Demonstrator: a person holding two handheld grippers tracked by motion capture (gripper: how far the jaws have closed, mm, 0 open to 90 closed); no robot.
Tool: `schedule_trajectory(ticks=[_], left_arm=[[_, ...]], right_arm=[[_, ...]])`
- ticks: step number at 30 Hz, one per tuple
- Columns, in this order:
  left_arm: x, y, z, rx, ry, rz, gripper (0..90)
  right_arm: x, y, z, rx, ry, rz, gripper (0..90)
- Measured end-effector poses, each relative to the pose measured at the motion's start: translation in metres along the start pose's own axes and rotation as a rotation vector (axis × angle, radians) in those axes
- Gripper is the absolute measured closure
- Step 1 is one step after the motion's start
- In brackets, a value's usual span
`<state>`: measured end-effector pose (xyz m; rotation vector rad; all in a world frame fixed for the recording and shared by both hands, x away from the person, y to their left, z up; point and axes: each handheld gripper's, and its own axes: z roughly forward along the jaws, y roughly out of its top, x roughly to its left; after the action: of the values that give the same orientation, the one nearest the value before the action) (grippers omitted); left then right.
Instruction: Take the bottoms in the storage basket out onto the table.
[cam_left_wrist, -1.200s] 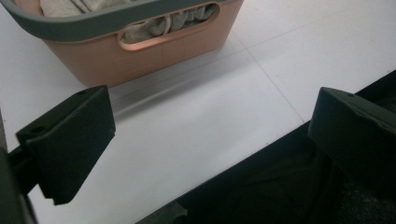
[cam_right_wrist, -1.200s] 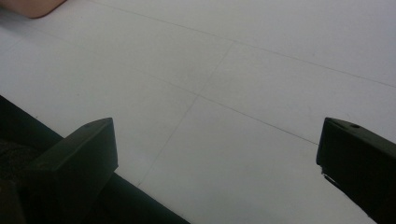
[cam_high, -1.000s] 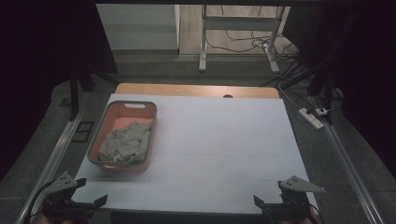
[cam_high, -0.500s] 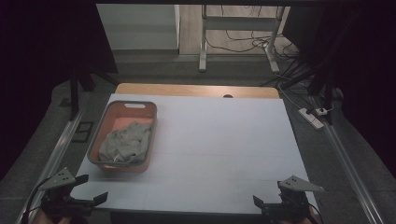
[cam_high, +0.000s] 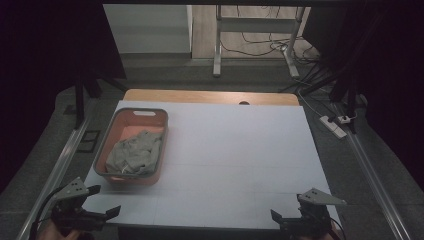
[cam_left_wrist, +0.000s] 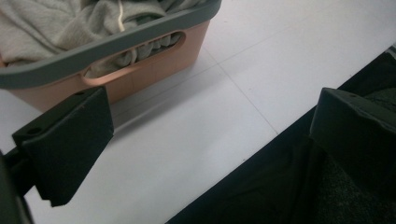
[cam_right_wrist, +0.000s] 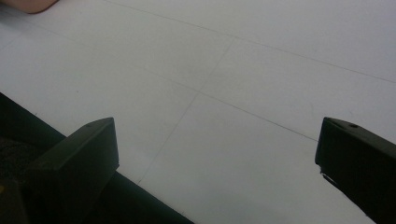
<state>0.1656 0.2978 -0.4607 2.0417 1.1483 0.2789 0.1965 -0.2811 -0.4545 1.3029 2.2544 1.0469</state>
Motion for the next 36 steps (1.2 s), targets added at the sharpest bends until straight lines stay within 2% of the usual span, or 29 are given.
schedule_trajectory(ticks=[9,12,18,27,31,36], left_arm=[[0.001,0.010,0.003,0.012,-0.009,0.011,0.0],[0.003,0.015,0.006,0.010,-0.031,0.001,0.0],[0.006,0.021,0.010,0.024,-0.035,-0.010,0.0],[0.010,0.029,0.014,0.043,-0.015,-0.003,0.0],[0.013,0.034,0.016,0.047,-0.008,-0.013,0.0],[0.016,0.041,0.019,0.062,-0.002,0.000,0.0]], right_arm=[[0.000,0.000,0.000,0.001,0.001,0.001,0.0],[0.000,0.000,0.000,0.001,0.004,0.002,0.0],[-0.001,0.000,0.000,0.000,0.006,0.006,0.0],[-0.001,0.000,0.000,0.000,0.011,0.008,0.0],[-0.001,0.000,0.000,0.000,0.011,0.008,0.0],[-0.001,0.000,0.000,0.001,0.013,0.009,0.0]])
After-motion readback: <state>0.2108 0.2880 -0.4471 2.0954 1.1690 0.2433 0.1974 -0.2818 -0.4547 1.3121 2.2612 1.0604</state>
